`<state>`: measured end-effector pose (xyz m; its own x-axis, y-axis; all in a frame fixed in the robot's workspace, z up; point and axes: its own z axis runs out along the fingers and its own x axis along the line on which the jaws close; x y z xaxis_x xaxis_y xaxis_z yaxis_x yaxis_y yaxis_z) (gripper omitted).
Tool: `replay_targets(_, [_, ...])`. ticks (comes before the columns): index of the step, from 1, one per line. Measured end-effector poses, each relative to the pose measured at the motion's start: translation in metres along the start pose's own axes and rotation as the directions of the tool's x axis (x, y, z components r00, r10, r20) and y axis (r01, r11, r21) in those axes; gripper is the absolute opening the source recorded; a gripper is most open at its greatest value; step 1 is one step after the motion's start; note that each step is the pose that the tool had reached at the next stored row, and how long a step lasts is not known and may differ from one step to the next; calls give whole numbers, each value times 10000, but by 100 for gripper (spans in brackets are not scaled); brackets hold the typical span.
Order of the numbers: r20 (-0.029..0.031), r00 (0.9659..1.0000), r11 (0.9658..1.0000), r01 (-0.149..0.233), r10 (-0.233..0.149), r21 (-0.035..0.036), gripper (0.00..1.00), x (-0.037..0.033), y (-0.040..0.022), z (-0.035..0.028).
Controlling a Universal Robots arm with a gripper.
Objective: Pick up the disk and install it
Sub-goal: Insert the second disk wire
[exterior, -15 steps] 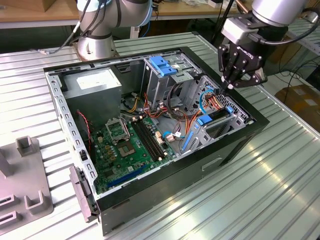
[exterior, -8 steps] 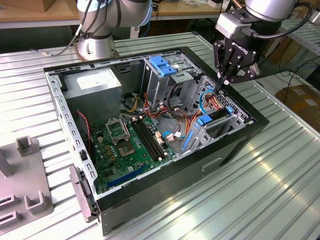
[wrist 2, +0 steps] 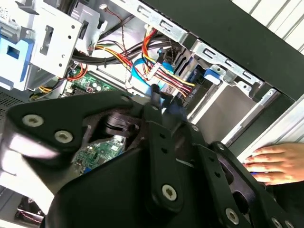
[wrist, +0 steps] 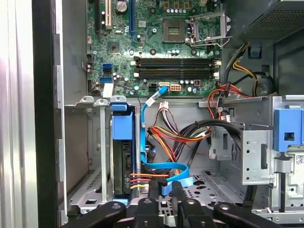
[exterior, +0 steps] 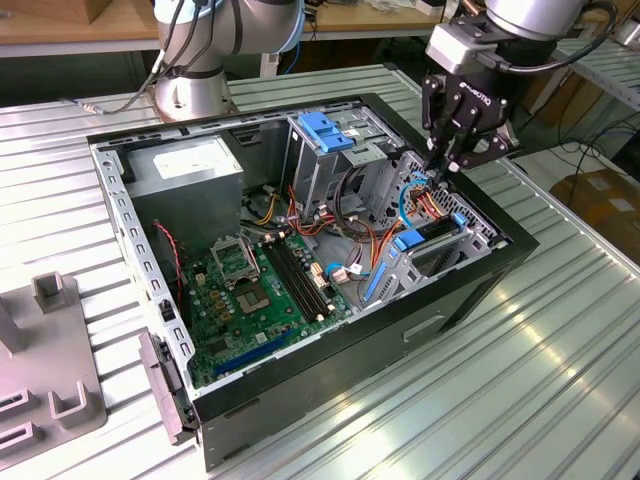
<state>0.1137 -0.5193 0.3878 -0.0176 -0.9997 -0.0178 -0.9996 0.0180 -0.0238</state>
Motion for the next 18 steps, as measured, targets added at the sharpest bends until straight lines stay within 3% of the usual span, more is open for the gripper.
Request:
replay_targets(1, [-11, 10000, 10000, 0, 0, 0, 30, -37, 1, 10])
replay_targets(3, [-164, 9999, 10000, 4, -4, 3, 30, -79, 2, 27])
replay_targets(7, [-603, 9982, 10000, 15, -14, 10, 30, -110, 3, 52])
replay_targets(10, [-864, 9963, 10000, 22, -21, 14, 30, -142, 4, 78])
replay_targets(11, [-983, 9952, 10000, 25, -23, 16, 30, -161, 3, 97])
replay_targets(13, [-1041, 9946, 10000, 25, -23, 18, 29, -167, 2, 118])
replay_targets(15, [-1055, 9944, 10000, 27, -25, 18, 16, -170, 1, 126])
replay_targets(18, [-1058, 9944, 10000, 27, -25, 18, 16, -171, 1, 129])
